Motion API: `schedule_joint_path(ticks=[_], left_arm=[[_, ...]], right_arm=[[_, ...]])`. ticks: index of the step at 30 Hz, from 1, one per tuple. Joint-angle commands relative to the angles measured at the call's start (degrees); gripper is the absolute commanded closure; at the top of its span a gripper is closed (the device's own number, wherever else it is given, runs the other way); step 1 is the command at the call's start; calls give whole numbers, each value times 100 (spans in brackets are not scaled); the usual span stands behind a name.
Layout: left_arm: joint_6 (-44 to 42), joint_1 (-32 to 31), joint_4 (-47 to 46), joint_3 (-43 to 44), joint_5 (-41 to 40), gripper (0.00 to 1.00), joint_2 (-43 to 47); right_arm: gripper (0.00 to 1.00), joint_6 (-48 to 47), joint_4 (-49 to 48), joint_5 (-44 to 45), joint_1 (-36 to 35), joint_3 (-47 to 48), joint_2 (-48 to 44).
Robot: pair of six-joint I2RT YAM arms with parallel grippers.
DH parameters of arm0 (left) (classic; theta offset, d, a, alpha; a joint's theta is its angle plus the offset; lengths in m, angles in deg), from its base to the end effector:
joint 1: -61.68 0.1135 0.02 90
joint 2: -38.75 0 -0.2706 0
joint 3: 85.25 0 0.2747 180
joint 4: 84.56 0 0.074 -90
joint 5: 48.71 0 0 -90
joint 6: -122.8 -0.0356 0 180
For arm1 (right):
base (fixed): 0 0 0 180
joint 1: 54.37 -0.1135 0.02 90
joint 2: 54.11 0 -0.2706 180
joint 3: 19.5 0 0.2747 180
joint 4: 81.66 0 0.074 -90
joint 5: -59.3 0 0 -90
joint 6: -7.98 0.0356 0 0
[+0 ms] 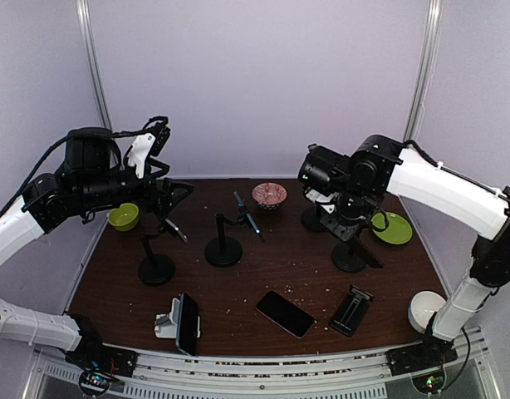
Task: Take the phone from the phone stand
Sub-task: Place the phone at the corner of the board.
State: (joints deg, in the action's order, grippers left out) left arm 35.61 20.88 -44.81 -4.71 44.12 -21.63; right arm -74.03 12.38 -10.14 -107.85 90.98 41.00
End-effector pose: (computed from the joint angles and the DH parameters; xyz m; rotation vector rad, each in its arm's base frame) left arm 0.1861 -0.1629 0.4067 0.6675 1.8347 -0.5563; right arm 0.2065 0.2578 0.3506 -1.0271 2.5790 -0.2920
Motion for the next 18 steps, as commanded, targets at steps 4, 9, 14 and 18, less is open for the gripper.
schedule_joint_path(ticks=[4, 9, 14, 18], left_arm=[[-61, 41, -139, 156, 77, 10, 45], [-61, 42, -139, 158, 93, 10, 57], [-63, 45, -138, 160, 82, 10, 44], [-61, 43, -138, 156, 78, 10, 59]], right_arm=[[100, -120, -213, -789, -70, 577, -330], [100, -157, -325, -1395, -76, 871, -379], [100, -5, -963, -2148, -77, 746, -561], [100, 596, -2338, -3061, -150, -27, -766]])
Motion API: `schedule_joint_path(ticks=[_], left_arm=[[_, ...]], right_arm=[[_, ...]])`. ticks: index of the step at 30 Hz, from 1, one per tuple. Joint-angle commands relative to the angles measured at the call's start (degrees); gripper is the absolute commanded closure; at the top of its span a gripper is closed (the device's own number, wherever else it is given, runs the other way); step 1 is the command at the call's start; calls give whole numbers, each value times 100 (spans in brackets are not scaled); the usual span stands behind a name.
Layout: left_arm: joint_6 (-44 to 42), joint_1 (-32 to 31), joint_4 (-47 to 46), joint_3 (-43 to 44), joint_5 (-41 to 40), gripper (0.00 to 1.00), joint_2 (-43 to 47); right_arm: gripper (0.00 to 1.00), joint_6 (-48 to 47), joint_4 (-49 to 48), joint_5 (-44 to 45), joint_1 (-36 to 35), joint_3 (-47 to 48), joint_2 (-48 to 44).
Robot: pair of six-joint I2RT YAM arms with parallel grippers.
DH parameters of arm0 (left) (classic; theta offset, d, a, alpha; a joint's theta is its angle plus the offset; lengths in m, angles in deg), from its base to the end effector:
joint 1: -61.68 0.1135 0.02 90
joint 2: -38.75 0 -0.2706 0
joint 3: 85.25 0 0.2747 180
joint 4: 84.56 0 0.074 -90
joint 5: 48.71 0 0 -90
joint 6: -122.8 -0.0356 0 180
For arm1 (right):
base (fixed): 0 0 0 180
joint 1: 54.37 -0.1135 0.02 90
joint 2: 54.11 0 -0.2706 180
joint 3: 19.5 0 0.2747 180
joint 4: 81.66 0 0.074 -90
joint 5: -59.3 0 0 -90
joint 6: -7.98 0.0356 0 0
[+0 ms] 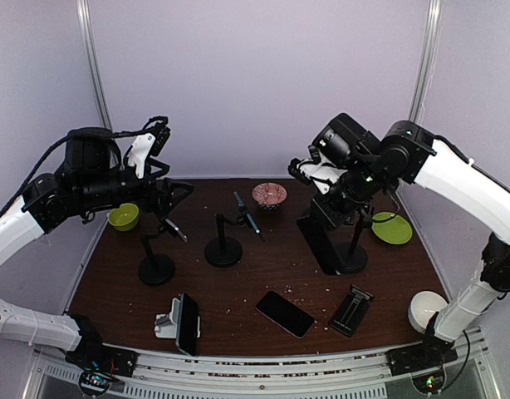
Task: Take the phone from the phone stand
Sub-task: Place the phone at the corner of the board.
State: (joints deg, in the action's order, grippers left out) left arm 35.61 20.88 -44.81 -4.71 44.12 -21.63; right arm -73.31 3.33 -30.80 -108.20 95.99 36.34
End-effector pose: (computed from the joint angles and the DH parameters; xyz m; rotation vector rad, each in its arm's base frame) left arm 0.1861 -0.1629 0.4067 0.6675 1.8347 -0.5563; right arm 0.1923 0.2631 0.4055 -1.0248 2.4650 0.3739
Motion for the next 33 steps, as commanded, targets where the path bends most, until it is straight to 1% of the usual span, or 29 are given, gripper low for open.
schedule_joint_path(ticks=[1, 5, 7, 12, 19, 27, 33], left_arm=[[-67, 40, -138, 152, 70, 10, 68], [-59, 42, -141, 160, 89, 10, 74], [-54, 37, -138, 154, 111, 10, 77], [-61, 35, -142, 143, 84, 10, 130], [-61, 36, -140, 134, 72, 10, 100], [-63, 40, -139, 139, 64, 10, 71], [-73, 40, -138, 134, 47, 10, 64]], right_arm=[[100, 637, -1731, -1075, -172, -694, -320], [100, 1060, -2724, -1235, -334, -1134, -307], [100, 1151, -3050, -1428, -381, -1224, -227], [100, 1109, -3283, -1787, -515, -1323, 32], [100, 1233, -4069, -2625, -652, -1465, 472], [100, 1388, -4515, -3353, -714, -1476, 1030], [100, 1434, -4731, -3647, -726, -1575, 1297]])
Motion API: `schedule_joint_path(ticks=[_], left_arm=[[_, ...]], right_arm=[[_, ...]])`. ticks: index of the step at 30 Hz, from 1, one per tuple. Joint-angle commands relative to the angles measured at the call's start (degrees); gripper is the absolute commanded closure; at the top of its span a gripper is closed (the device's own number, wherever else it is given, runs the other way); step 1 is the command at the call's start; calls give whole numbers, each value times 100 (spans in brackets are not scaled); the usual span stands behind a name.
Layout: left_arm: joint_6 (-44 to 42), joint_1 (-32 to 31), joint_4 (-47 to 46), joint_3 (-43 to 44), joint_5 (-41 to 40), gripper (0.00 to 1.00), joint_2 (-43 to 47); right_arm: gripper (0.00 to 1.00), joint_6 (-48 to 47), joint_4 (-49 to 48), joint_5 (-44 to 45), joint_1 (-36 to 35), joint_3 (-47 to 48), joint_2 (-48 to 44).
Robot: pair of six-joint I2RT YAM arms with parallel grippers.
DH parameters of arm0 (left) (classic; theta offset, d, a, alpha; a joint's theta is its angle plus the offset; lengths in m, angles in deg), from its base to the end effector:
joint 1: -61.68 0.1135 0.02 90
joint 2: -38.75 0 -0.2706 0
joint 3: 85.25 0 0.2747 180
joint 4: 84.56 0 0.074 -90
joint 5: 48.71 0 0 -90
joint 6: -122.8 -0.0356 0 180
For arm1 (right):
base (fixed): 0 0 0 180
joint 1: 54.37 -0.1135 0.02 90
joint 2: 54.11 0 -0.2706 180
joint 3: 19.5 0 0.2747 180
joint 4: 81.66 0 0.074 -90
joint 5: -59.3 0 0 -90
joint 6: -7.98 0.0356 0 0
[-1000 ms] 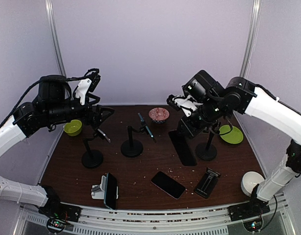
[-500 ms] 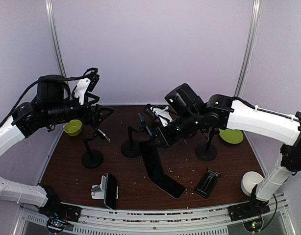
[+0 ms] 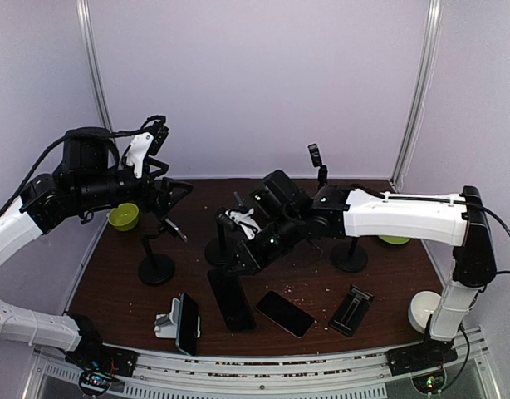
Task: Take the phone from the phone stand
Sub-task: Place the phone at the corner of the board.
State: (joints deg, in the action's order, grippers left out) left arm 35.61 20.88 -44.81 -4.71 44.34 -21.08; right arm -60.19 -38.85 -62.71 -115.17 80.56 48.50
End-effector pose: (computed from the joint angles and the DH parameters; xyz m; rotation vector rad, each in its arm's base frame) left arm 0.1839 -0.1612 0.4089 0.6672 1.8250 -0.5624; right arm 0.1917 0.3817 0.2912 -1.1647 2.3668 1.2745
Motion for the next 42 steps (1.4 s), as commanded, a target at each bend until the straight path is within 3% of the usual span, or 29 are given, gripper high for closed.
schedule_joint_path(ticks=[1, 42], left_arm=[[-73, 38, -138, 134, 20, 10, 7], [-87, 40, -138, 134, 19, 10, -16]], right_arm=[[100, 119, -535, -516, -36, -53, 123], [100, 802, -1645, -1262, 395, -764, 1177]])
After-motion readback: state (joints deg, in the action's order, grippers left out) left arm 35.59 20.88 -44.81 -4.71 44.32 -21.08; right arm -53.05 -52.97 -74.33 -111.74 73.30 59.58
